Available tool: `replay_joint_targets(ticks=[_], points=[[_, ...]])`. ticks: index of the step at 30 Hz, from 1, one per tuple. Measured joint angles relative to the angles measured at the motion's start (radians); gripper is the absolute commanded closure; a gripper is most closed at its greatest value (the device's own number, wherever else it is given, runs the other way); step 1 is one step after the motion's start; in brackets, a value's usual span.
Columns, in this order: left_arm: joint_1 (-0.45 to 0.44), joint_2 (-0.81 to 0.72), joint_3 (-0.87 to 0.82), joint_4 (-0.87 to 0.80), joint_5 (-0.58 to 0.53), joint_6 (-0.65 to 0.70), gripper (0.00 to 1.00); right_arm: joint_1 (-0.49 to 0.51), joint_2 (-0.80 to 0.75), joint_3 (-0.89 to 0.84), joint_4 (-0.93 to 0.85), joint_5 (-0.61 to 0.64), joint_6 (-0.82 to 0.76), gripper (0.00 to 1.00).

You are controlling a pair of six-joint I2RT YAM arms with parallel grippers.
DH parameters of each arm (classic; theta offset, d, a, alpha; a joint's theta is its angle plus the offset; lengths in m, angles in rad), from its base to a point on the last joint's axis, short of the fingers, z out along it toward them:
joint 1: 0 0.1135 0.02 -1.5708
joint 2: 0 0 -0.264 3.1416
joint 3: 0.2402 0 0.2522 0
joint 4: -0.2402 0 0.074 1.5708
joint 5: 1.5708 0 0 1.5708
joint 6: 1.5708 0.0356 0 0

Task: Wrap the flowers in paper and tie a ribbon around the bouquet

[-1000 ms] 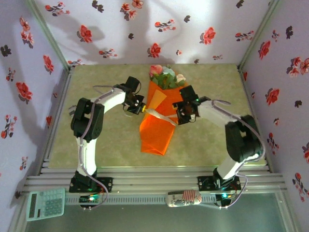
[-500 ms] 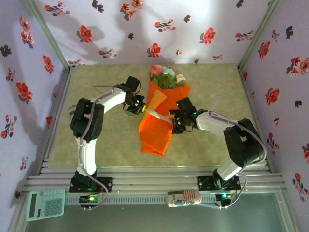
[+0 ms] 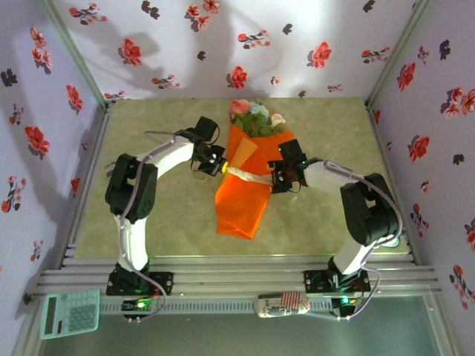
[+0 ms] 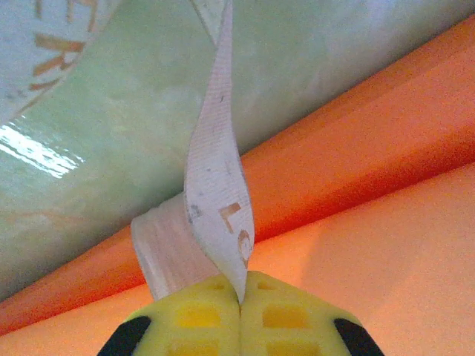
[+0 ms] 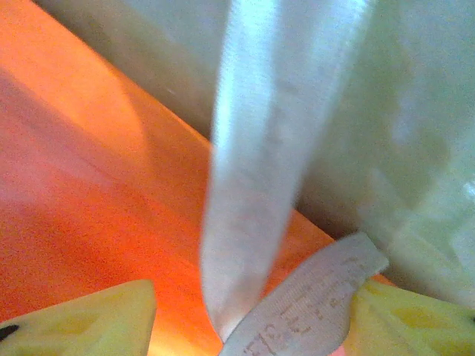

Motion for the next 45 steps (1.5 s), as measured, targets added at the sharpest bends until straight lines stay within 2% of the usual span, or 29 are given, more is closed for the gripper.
replay_joint_targets(ticks=[6, 9, 16, 24, 33, 37, 43, 45], points=[[-0.006, 0.000, -0.008, -0.001, 0.007, 0.000, 1.00, -0.040, 0.040, 0.084, -0.011, 0.004, -0.090, 0.51], [-0.006, 0.000, -0.009, 0.000, 0.007, 0.000, 1.00, -0.042, 0.046, 0.099, -0.015, 0.004, -0.116, 0.54], [-0.006, 0.000, -0.019, 0.002, 0.007, 0.004, 1.00, -0.033, 0.034, 0.089, -0.049, -0.016, -0.124, 0.38], [-0.006, -0.002, -0.047, 0.003, 0.007, 0.005, 1.00, -0.041, -0.135, 0.045, -0.120, -0.020, -0.132, 0.37], [-0.006, -0.008, -0.047, 0.003, 0.007, 0.013, 1.00, -0.093, -0.019, 0.045, -0.117, -0.031, -0.176, 0.38], [-0.006, -0.008, -0.047, 0.003, 0.007, 0.015, 1.00, -0.093, 0.037, 0.045, -0.101, -0.035, -0.175, 0.41], [-0.006, -0.008, -0.047, 0.003, 0.007, 0.016, 1.00, -0.092, 0.075, 0.071, -0.075, -0.042, -0.180, 0.65], [-0.006, -0.008, -0.047, 0.003, 0.007, 0.016, 1.00, -0.090, 0.076, 0.078, -0.073, -0.041, -0.177, 0.69]])
